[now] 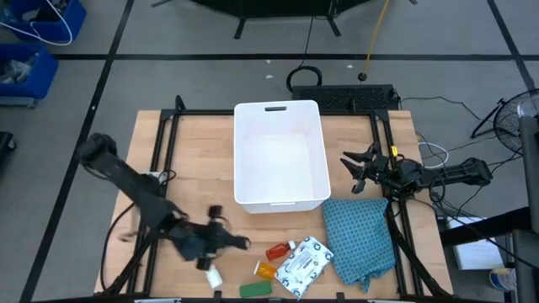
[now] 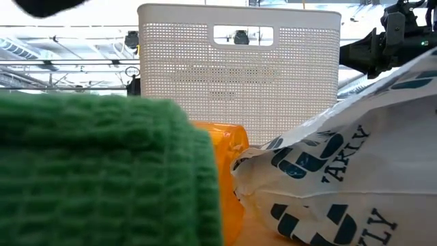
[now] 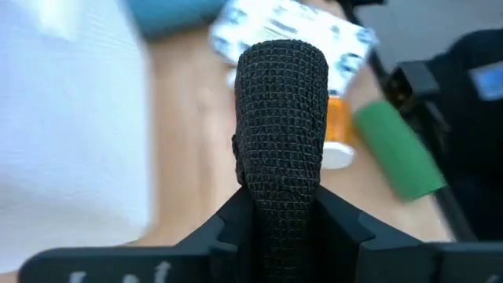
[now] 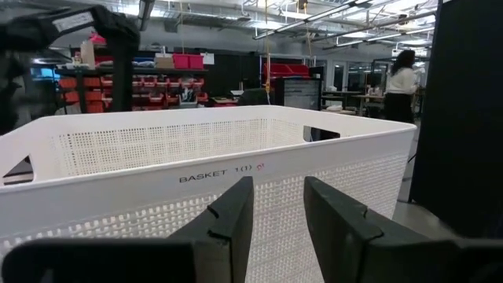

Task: Pick & place medical supplies in basket/bin
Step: Put the black bandage into the white bin

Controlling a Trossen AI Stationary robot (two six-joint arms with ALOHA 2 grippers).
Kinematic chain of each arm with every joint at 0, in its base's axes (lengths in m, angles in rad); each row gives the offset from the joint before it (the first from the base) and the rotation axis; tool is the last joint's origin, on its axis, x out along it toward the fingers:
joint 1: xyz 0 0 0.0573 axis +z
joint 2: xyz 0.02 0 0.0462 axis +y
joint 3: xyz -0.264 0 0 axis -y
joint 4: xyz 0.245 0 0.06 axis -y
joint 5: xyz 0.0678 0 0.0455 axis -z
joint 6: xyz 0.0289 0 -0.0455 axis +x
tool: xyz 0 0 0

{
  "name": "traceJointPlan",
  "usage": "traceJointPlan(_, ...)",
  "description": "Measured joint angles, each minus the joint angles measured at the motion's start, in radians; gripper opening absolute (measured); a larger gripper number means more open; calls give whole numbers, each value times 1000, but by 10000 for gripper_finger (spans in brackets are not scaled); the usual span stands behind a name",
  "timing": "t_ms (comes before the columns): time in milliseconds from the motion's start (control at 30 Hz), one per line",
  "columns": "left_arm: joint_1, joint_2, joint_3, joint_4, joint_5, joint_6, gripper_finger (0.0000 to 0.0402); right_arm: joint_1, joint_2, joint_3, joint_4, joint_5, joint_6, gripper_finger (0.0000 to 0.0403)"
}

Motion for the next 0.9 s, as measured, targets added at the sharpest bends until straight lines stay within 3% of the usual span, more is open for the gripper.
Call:
traceJointPlan(200, -77, -247, -1, -246, -414, -15, 99, 0, 0, 0, 2, 0, 3, 105)
traceJointPlan(367, -71, -428, -105, -203, -547, 155, 100, 0, 0, 0, 3, -1, 3, 107)
traceJointPlan(533, 0, -653, -300, -74, -535, 279, 101, 0, 0, 0, 1, -2, -13, 105)
traceJointPlan(667, 92, -853, -454, 92, -429, 374, 101, 0, 0, 0, -7, -2, -20, 105)
traceJointPlan(800, 199, -1005, -549, 241, -321, 464, 101, 0, 0, 0, -7, -3, -26, 105)
traceJointPlan(900, 282, -1052, -568, 272, -273, 477, 101, 0, 0, 0, -7, -3, -18, 107)
